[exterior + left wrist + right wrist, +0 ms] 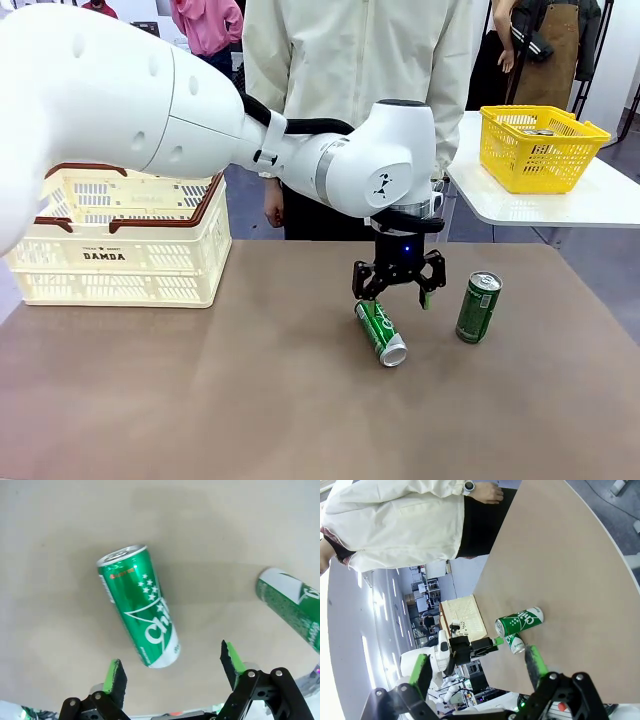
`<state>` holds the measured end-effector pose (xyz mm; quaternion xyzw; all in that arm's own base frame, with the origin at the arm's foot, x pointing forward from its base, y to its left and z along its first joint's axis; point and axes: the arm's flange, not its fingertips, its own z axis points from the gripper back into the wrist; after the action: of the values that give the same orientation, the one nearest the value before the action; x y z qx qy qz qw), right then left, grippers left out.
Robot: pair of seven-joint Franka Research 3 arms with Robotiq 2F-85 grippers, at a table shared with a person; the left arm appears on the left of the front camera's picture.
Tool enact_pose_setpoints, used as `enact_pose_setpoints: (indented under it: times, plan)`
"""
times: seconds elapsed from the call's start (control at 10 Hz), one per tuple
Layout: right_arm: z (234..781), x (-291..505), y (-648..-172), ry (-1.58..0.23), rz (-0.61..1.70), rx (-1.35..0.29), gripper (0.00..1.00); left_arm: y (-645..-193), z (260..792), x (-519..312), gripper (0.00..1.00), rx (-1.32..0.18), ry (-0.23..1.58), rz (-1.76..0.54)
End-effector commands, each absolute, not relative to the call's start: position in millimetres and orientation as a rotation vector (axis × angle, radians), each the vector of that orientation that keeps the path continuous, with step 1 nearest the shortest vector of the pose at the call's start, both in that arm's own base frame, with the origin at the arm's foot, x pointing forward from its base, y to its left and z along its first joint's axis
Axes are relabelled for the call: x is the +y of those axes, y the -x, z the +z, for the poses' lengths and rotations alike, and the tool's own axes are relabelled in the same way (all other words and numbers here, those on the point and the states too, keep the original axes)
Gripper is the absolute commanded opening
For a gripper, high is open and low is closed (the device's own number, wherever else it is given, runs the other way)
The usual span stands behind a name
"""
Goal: Place the drinks into the Shopping basket.
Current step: Pick up one drink and place it into the Shopping basket.
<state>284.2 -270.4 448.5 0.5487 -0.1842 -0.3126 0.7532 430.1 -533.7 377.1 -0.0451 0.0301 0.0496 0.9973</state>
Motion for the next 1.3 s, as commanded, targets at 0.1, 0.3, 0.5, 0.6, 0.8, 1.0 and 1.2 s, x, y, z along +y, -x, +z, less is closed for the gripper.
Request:
enact_pose_setpoints:
  times: [0.1,0.3,0.5,0.6,0.8,1.0,1.2]
  plan:
    - [449.4,-271.1,-285.1,-1.209,-0.673,-0.42,1.0,-439.8,357.6,-512.0,1.0,0.071,0.056,0.143]
    - [449.4,-271.1,-285.1,-1.209,-0.673,-0.42,1.0,-444.4,338.8,-502.7,1.0,0.081,0.097,0.139]
    - [449.4,-271.1,-285.1,-1.209,-0.673,-0.42,1.0,-447.7,313.6,-499.4,1.0,0.13,0.141,0.15]
    - [449.4,-271.1,-285.1,-1.209,-0.673,-0.42,1.0,-449.4,302.4,-498.1,1.0,0.135,0.149,0.167]
    - [449.4,-271.1,-285.1,-1.209,-0.673,-0.42,1.0,-450.0,296.0,-498.9,1.0,0.069,0.112,0.2]
    - [449.4,-271.1,-285.1,-1.209,-0.673,-0.42,1.0,-448.9,296.3,-501.3,1.0,0.053,0.121,0.183]
    - [449.4,-271.1,-285.1,-1.209,-0.673,-0.42,1.0,-448.4,293.8,-504.2,0.82,0.049,0.115,0.17]
